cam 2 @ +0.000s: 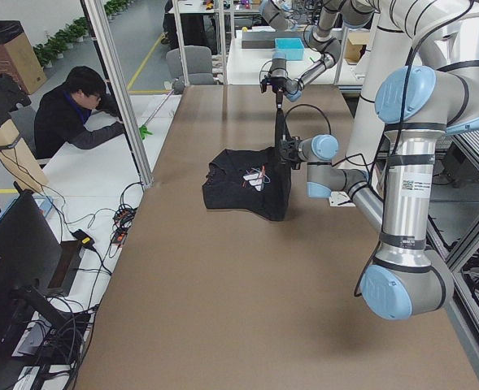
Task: Fold clothes
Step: 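Lift the hem and fold it toward the collar with both grippers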
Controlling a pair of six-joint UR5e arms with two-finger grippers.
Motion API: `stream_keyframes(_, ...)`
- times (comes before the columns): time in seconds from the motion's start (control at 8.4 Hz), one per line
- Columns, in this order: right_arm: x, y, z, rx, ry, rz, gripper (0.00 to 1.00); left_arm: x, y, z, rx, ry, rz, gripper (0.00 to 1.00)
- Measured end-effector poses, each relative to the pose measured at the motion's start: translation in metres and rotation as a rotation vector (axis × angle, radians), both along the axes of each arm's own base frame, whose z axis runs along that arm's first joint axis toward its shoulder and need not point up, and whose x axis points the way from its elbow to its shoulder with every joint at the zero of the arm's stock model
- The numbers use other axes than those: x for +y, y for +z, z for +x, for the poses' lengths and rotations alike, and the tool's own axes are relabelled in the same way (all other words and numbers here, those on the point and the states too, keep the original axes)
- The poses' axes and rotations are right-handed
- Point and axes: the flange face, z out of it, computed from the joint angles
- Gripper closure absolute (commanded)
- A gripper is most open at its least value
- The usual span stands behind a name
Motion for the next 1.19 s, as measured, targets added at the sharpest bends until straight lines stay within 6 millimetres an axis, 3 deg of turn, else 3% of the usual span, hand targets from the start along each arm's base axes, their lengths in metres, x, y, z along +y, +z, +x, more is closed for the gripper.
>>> stream_keyframes(0.24, -0.028, -0.011, 0.002, 0.059, 0.061, -0.033, 1.0, -0.065, 0.001, 0.012, -0.066, -0.065, -0.042, 1.0)
stream_keyframes(0.48, -0.055, -0.008, -0.003, 0.156, 0.163, -0.017, 1.0, -0.115, 0.014, 0.024, -0.12, -0.113, -0.07, 1.0)
stream_keyframes(0.83, -0.104, 0.004, -0.025, 0.264, 0.28, -0.016, 1.0, -0.162, 0.035, 0.036, -0.185, -0.153, -0.098, 1.0)
stream_keyframes(1.19, -0.141, 0.038, -0.041, 0.349, 0.368, -0.028, 1.0, -0.205, 0.068, 0.052, -0.228, -0.187, -0.124, 1.0)
